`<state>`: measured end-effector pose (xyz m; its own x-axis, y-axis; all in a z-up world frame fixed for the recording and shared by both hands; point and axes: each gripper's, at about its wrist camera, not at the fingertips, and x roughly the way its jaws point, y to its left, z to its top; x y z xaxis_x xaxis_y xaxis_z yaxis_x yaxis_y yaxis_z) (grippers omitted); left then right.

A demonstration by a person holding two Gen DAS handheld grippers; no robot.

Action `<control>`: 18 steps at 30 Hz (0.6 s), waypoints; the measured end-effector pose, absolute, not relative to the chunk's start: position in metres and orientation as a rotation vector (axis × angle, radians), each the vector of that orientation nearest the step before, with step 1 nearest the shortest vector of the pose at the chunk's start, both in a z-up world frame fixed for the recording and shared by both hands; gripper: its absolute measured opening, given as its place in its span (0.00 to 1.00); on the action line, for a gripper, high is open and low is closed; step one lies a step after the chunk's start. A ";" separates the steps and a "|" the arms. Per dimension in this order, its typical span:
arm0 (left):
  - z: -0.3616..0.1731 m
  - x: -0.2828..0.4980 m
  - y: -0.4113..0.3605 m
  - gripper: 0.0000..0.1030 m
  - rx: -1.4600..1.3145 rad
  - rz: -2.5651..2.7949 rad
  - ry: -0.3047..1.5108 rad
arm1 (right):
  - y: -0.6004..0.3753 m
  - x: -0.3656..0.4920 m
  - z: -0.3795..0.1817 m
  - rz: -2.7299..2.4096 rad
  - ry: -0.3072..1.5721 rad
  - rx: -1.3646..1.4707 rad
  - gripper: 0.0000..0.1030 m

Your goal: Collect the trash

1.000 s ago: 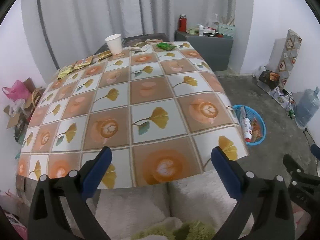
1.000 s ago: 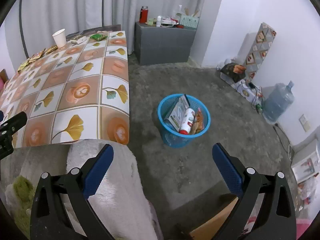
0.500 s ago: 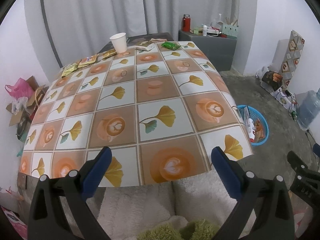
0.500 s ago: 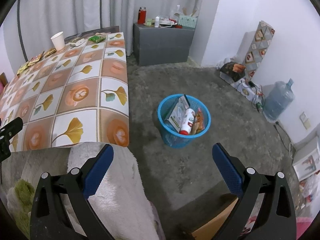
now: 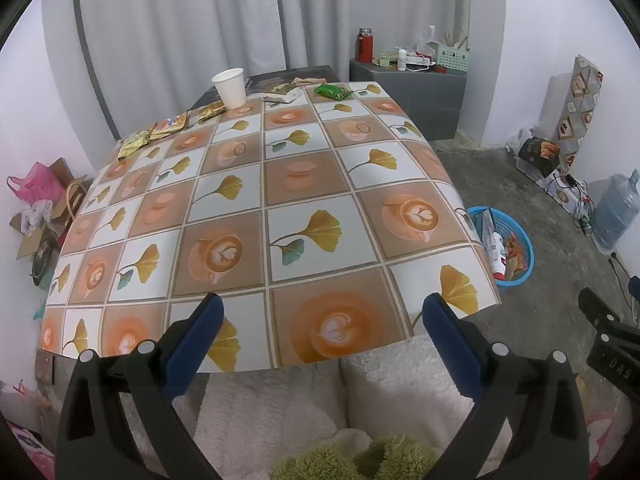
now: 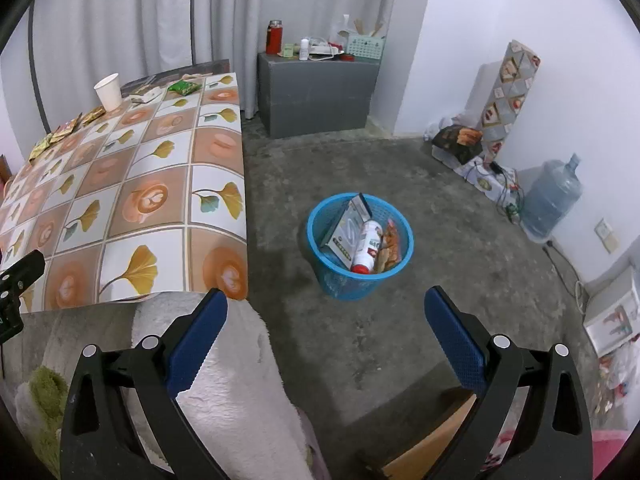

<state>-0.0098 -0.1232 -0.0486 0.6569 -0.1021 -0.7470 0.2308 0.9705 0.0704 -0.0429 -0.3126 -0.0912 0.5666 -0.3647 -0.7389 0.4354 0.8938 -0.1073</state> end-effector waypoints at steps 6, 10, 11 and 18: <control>-0.050 -0.010 -0.125 0.95 0.170 -0.194 0.836 | -0.313 -0.043 -0.091 -0.472 0.846 0.089 0.92; -0.050 -0.010 -0.125 0.95 0.172 -0.196 0.837 | -0.313 -0.044 -0.091 -0.474 0.845 0.089 0.92; -0.050 -0.010 -0.125 0.95 0.173 -0.197 0.838 | -0.313 -0.043 -0.091 -0.473 0.846 0.088 0.92; -0.053 -0.008 -0.124 0.95 0.172 -0.202 0.843 | -0.313 -0.043 -0.091 -0.473 0.846 0.087 0.92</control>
<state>-0.0082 -0.1238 -0.0528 0.6480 -0.1090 -0.7538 0.2449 0.9670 0.0707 -0.0433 -0.3132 -0.0909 0.5662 -0.3682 -0.7375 0.4359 0.8931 -0.1112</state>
